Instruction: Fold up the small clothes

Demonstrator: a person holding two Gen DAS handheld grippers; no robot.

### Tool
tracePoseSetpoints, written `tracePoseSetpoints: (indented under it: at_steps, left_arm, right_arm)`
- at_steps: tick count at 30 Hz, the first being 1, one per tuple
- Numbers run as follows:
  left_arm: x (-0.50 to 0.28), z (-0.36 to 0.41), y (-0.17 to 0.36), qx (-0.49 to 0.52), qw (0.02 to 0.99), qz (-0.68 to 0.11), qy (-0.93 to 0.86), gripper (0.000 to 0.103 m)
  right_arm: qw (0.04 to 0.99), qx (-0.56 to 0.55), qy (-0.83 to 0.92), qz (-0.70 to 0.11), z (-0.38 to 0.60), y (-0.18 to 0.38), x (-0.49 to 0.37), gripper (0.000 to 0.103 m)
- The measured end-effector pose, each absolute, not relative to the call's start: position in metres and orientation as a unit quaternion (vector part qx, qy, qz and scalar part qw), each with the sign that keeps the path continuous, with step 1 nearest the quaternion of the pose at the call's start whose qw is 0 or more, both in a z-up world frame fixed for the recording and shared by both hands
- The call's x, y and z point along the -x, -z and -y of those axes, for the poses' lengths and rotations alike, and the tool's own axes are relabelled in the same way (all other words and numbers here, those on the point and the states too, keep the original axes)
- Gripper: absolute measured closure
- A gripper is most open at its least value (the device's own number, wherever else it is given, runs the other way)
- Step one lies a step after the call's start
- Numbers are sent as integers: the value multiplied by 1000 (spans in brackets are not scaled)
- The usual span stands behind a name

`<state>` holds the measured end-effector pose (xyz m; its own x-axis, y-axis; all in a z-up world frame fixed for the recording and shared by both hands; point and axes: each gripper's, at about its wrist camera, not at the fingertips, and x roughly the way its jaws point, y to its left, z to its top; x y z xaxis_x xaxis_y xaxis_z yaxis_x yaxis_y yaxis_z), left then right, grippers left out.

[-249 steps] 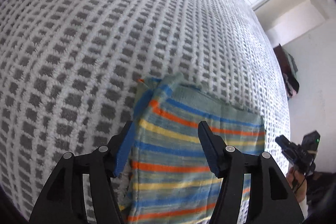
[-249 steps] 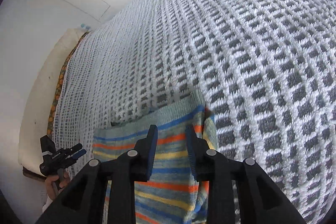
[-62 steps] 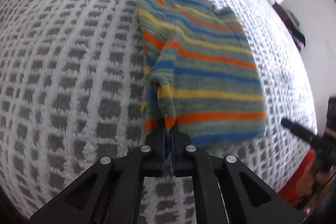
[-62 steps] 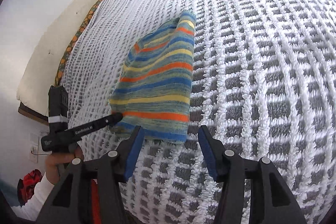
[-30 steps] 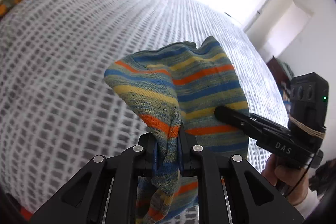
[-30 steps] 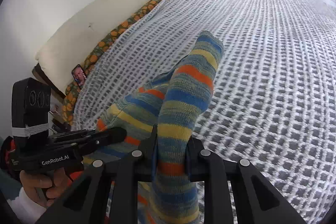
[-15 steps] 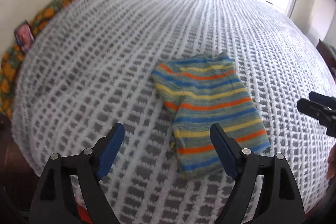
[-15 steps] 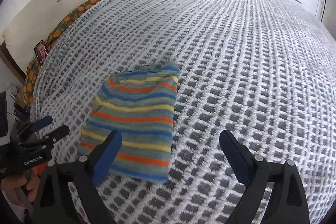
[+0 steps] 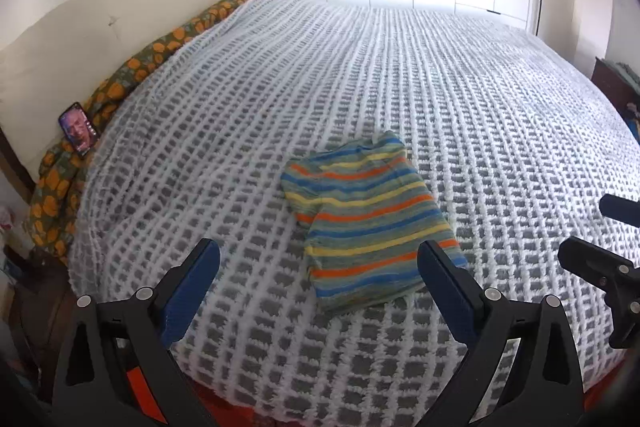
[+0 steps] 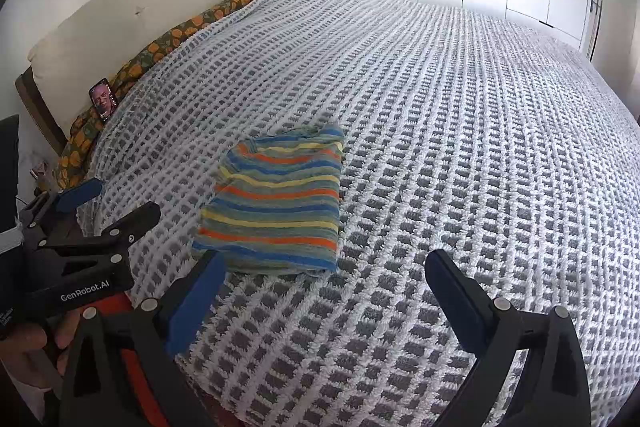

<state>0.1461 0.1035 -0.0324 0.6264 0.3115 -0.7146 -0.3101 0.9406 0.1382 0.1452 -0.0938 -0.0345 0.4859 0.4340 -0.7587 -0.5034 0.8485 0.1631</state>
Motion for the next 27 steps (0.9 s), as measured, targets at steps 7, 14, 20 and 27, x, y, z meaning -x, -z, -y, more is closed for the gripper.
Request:
tracePoseSetpoints:
  at_steps: [7, 14, 20, 27]
  left_arm:
    - [-125, -96, 16, -39, 889, -383, -249, 3]
    - [-87, -97, 20, 9, 861, -462, -214, 3]
    - [-64, -90, 23, 12, 844, -498, -202, 3]
    - [-56, -95, 19, 59, 834, -521, -173, 3]
  right_arm:
    - [865, 56, -260, -426, 101, 26, -127, 4]
    - [851, 84, -271, -442, 102, 19, -95, 4]
    - [837, 113, -277, -459, 96, 13, -69, 4]
    - [822, 121, -283, -480, 91, 5, -56, 4]
